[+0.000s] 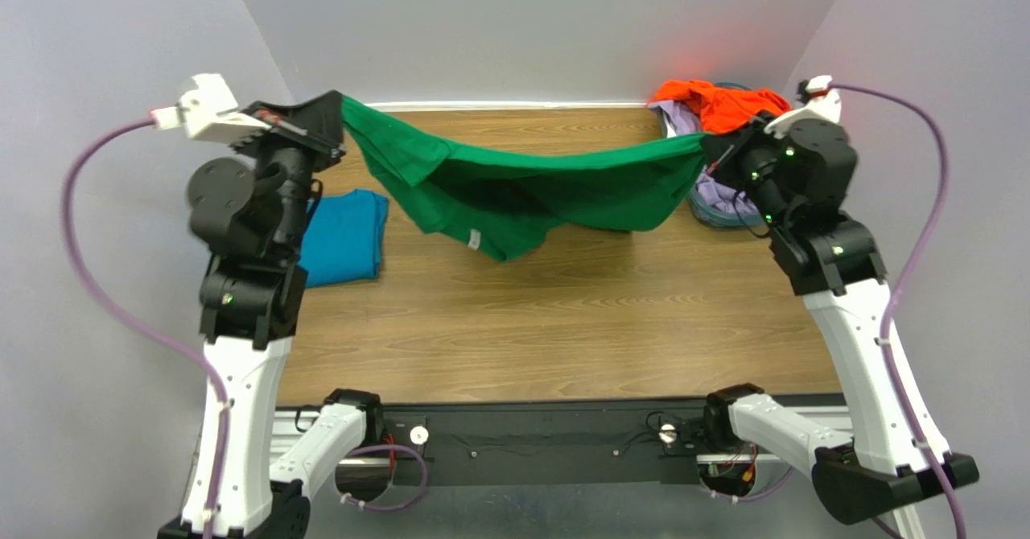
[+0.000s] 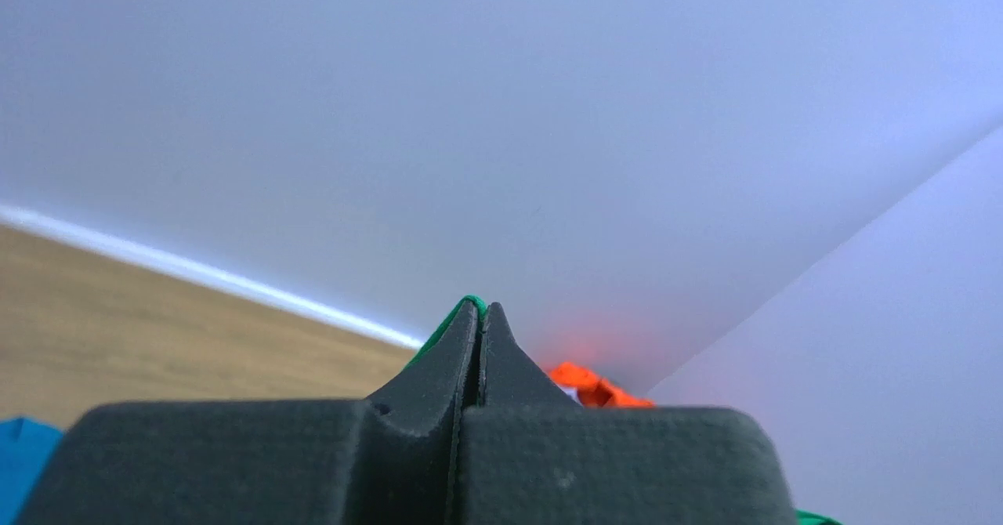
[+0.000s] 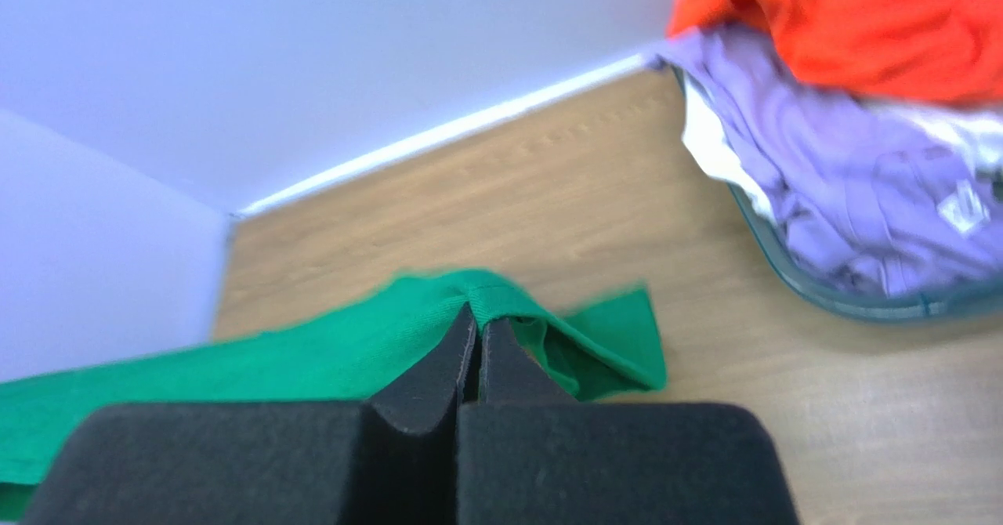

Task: Fold and stack the t-shirts
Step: Flatten the tshirt out

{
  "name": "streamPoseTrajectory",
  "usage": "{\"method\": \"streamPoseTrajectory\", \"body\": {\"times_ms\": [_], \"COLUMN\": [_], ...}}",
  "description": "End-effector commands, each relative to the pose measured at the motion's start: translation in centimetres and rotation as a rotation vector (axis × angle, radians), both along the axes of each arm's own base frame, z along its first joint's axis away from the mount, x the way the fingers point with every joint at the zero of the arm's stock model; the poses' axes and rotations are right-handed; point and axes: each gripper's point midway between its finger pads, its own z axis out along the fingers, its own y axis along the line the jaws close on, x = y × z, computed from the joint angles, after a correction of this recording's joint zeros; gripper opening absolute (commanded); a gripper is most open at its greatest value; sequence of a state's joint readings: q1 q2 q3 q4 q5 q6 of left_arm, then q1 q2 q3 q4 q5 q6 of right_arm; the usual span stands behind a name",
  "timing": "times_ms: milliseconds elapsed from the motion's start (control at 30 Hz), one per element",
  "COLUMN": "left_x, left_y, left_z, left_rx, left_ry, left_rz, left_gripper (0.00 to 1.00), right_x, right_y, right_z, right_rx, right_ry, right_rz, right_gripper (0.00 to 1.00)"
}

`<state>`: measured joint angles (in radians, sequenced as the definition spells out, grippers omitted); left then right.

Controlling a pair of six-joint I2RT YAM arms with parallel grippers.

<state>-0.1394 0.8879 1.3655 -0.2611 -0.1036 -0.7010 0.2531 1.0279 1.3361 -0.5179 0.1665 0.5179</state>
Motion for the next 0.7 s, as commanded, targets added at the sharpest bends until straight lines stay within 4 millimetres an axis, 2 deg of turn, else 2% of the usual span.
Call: {"method": "streamPoseTrajectory", "body": {"times_ms": [0,33,67,100,200,233,267,300,400,433,500,533,667], "left_x": [-5.2,-6.7,-7.9,-10.1,-13.7,-16.3,-17.5,-19.5,-23.5,-25.6,-27.4,-29.0,-31.7], "left_y": [1.8,1.9,2.0,2.2,2.4,2.7,2.7,3.0,3.5,3.9,4.5,4.8,5.2], "left_z": [7.0,8.4,9.7,11.9,14.8,16.5,17.2,18.5,20.3,21.1,21.7,22.1,22.4], "left_rx": [0.007,0.008,0.023,0.020,0.033,0.033,0.044,0.045,0.059,0.054,0.048,0.044,0.037], "left_ry": [-0.181,-0.224,-0.263,-0.327,-0.426,-0.490,-0.522,-0.573,-0.665,-0.709,-0.745,-0.779,-0.832], "left_rz": [0.062,0.061,0.058,0.057,0.051,0.052,0.050,0.053,0.071,0.082,0.102,0.110,0.121], "left_gripper": [0.00,0.00,0.00,0.00,0.00,0.00,0.00,0.00,0.00,0.00,0.00,0.00,0.00], "right_x": [-4.0,-5.3,-6.1,-7.9,-10.5,-11.6,-13.1,-14.2,-17.6,-18.8,-20.2,-21.2,-23.3], "right_y": [0.3,0.2,0.3,0.4,0.5,0.8,0.8,1.3,1.8,1.8,1.9,1.8,1.3], "right_z": [6.1,8.5,9.6,11.9,14.7,15.3,17.0,17.7,20.1,20.8,21.7,22.4,23.2], "right_rx": [-0.014,-0.002,-0.001,0.008,0.024,0.030,0.043,0.048,0.069,0.076,0.083,0.087,0.103], "right_ry": [-0.116,-0.164,-0.187,-0.237,-0.296,-0.305,-0.353,-0.372,-0.447,-0.474,-0.505,-0.532,-0.574], "right_rz": [0.097,0.111,0.128,0.155,0.198,0.227,0.246,0.288,0.365,0.378,0.403,0.413,0.415], "right_gripper": [0.01,0.01,0.01,0.01,0.01,0.01,0.01,0.01,0.01,0.01,0.01,0.01,0.01]}}
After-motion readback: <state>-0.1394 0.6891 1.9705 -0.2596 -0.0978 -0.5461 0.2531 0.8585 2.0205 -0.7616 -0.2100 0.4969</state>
